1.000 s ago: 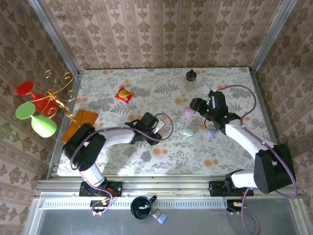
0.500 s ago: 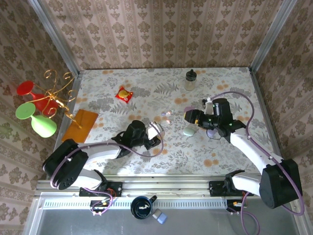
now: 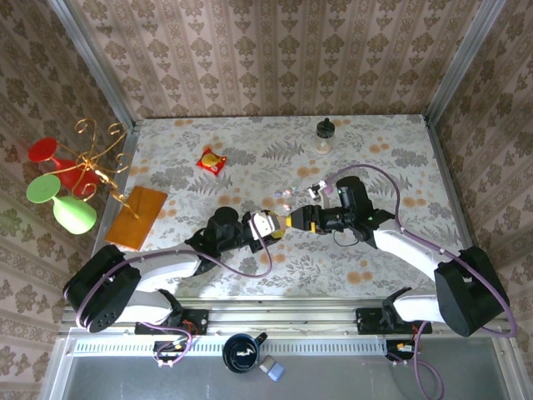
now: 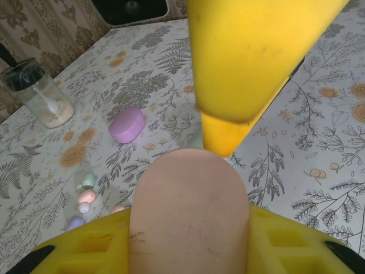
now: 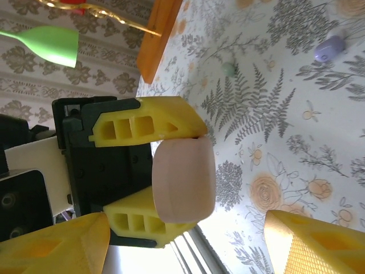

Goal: Insert the wireless bluetooth earbuds into the charging case

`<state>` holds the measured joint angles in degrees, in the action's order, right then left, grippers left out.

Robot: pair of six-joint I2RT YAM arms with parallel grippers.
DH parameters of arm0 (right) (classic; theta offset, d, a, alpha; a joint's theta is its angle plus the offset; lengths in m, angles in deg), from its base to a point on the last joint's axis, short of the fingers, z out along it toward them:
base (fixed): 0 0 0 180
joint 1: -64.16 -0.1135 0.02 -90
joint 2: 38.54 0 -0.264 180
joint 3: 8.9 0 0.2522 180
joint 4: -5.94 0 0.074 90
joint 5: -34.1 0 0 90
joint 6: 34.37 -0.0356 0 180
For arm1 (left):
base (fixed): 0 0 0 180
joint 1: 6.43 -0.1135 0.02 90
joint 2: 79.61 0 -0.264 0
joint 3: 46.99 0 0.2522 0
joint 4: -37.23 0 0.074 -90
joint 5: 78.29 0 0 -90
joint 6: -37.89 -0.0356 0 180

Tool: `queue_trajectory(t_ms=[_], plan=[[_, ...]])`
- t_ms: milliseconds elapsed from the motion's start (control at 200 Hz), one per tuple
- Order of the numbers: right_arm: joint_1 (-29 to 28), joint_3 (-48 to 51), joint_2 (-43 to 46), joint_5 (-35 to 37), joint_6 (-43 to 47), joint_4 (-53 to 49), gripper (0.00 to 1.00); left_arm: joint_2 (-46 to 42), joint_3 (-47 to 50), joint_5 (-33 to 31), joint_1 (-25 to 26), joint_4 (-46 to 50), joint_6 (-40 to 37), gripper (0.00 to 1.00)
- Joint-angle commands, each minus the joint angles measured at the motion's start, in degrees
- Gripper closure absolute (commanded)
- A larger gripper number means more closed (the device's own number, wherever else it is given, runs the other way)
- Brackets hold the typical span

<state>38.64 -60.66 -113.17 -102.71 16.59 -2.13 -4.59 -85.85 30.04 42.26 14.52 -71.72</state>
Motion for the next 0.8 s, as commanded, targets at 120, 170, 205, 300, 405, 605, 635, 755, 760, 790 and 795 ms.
queue_trajectory(t_ms=[120, 170, 205, 300, 405, 605, 635, 755, 760, 790, 795], plan=[[-1.0, -3.2, -3.3, -2.1, -0.1, 1.8, 0.32, -1.3, -0.6, 2.5, 1.0, 0.2, -2.1, 0.66], [-1.2, -3.5, -3.9, -2.4, 0.2, 1.7, 0.36, -1.1, -0.8, 2.4, 1.3, 0.3, -2.1, 0.66], [-1.2, -3.7, -4.2, -2.5, 0.5, 1.3, 0.39, -1.0, -0.9, 2.5, 1.3, 0.3, -2.2, 0.66], [-1.2, -4.4, -4.6, -2.5, 1.8, -0.7, 0.51, -1.0, -0.9, 2.0, 1.5, 0.3, -2.0, 0.66], [-1.2, -4.4, -4.6, -3.1, 1.9, -0.6, 0.55, -1.1, -1.2, 0.2, 1.4, 0.3, -0.6, 0.66], [-1.6, -4.6, -4.7, -3.8, 2.2, -0.5, 0.55, -0.2, -2.0, -0.7, 1.4, 0.5, 0.8, 0.66], [-1.7, -4.7, -5.5, -3.9, 2.2, -0.4, 0.55, 0.0, -2.1, -0.7, 1.4, 0.5, 0.8, 0.66], [-1.9, -4.8, -6.8, -3.4, 2.2, -0.1, 0.57, 0.0, -2.3, -0.7, 1.4, 0.6, 1.2, 0.66], [-1.8, -4.8, -6.8, -3.4, 2.2, -0.1, 0.57, 0.0, -2.3, -0.7, 1.5, 0.6, 1.2, 0.66], [-1.8, -4.8, -6.9, -3.3, 2.2, -0.2, 0.58, 0.1, -2.3, -0.7, 1.5, 0.6, 1.3, 0.66], [-1.8, -4.9, -6.9, -3.4, 2.2, -0.2, 0.59, 0.1, -2.3, -0.7, 1.6, 0.7, 1.3, 0.65]])
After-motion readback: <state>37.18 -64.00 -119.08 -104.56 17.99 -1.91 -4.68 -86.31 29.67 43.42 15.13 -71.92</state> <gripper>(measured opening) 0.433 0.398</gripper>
